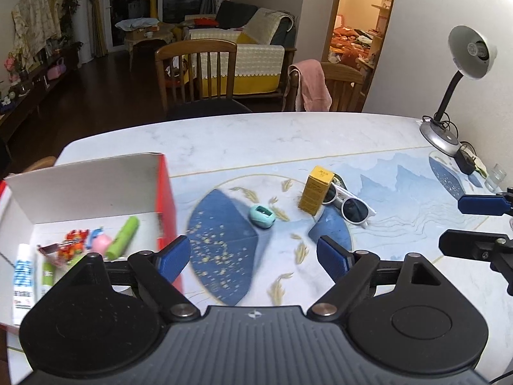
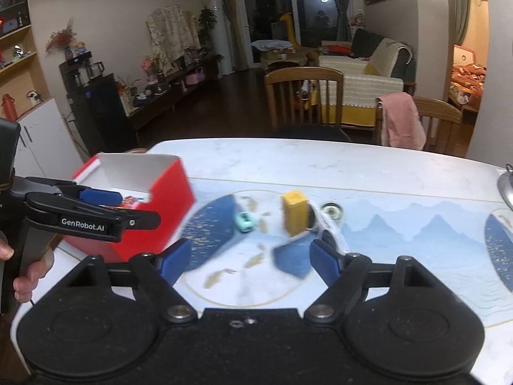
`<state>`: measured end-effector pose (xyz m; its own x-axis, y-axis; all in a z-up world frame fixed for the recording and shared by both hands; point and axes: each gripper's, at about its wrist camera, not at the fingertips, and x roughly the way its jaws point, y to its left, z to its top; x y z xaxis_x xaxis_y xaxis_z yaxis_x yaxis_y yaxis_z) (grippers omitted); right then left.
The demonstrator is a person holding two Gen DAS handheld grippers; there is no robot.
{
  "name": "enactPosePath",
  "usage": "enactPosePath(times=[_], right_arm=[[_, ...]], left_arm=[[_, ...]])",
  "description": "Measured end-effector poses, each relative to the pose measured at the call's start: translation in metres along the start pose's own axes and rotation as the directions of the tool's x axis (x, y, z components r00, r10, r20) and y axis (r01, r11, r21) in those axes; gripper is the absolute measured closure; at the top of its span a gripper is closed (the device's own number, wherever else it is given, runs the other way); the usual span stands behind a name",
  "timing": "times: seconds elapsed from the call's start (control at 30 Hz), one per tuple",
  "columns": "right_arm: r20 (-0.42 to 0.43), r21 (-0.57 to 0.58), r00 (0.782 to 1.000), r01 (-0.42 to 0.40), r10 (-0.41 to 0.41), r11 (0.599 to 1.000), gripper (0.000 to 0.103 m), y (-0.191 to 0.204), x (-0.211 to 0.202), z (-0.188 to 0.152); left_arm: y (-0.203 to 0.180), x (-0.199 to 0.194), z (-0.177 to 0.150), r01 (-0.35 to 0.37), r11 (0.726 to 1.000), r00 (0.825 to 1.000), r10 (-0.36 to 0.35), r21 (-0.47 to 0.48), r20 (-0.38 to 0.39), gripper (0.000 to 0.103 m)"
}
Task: Organize rigid objects
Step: 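Withdraw both grippers from the box toward the remaining items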
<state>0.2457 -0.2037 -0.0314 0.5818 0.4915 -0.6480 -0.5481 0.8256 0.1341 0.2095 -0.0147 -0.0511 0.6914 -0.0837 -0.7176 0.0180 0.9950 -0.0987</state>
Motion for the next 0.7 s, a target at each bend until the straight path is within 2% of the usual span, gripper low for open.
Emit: enactPosePath(times=[0.27, 0.7], right_arm=[[-0.012, 0.000, 0.999, 0.042, -0.042, 0.999, 0.022, -0.044, 0.016, 0.006], [-0.066, -0.066, 0.996, 0.054, -0.058, 0.996, 0.023, -0.059, 0.089, 0.031]], left_arm=[[-0.019, 0.046, 0.005, -0.021, 0.999, 1.000, 0.021, -0.024, 0.004, 0.014], [-0.022, 0.124, 0.008, -0.072, 0.997, 0.997, 0.071, -0.036, -0.026, 0.014]])
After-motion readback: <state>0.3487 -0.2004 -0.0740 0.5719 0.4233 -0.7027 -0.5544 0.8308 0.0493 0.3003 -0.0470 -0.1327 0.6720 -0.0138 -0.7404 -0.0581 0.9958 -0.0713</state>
